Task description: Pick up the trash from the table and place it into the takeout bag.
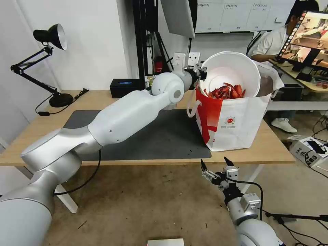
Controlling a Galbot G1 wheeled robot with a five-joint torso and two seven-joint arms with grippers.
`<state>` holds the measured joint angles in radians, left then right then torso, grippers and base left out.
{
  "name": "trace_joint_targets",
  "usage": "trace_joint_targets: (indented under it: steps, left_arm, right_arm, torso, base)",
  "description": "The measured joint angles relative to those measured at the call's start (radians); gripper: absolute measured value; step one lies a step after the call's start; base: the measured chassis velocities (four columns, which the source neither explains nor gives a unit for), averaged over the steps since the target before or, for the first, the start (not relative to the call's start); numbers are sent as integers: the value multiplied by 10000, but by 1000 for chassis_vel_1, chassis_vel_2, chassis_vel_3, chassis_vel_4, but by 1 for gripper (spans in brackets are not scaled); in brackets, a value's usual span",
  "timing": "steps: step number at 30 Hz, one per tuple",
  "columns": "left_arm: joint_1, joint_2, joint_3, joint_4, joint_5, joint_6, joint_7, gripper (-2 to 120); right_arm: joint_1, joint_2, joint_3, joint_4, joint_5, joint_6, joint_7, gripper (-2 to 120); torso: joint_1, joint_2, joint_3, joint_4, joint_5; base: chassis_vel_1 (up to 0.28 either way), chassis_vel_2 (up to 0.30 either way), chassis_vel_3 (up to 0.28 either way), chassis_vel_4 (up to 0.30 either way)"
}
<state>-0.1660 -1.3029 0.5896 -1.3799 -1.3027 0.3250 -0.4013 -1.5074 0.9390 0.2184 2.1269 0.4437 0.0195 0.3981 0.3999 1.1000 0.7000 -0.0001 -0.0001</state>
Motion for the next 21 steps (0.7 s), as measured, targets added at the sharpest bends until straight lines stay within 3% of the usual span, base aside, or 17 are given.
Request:
trace_joint_targets:
  steps: [3,6,9,11,13,15,17,21]
  left_arm:
    - [0,39,0,5,-16,15,12,0]
    - [-1,75,0,-63,-96,184,41,7]
    - [14,114,-9,-233,-359,430,28,22]
    - [21,117,-17,-255,-391,459,29,24]
    - [41,144,-71,-324,-574,551,14,37]
    - [44,150,-88,-337,-606,561,8,39]
    - [55,220,-131,-400,-660,579,3,51]
    - [87,325,-169,-479,-666,579,-1,61]
  right_arm:
    - [0,0,-1,0,0,0,0,100]
    - [0,0,0,0,0,0,0,100]
    - [0,0,0,0,0,0,0,100]
    - [0,0,0,0,0,0,0,100]
    - [0,0,0,0,0,0,-1,100]
    - [0,0,0,0,0,0,0,100]
    - [0,0,0,0,0,0,0,100]
    - [-1,0,0,0,0,0,0,100]
  torso:
    - [0,0,0,0,0]
    - [0,0,0,1,0]
    - [0,0,0,1,0]
    - [0,0,0,0,0]
    - [0,0,0,1,0]
    - [0,0,0,0,0]
    - [0,0,0,0,2]
    - [0,0,0,0,1]
  base:
    - [0,0,0,0]
    - [0,0,0,0]
    - [0,0,0,0]
    - [0,0,0,0]
    - [0,0,0,0]
    - [0,0,0,0]
    - [0,0,0,0]
    - [0,0,0,0]
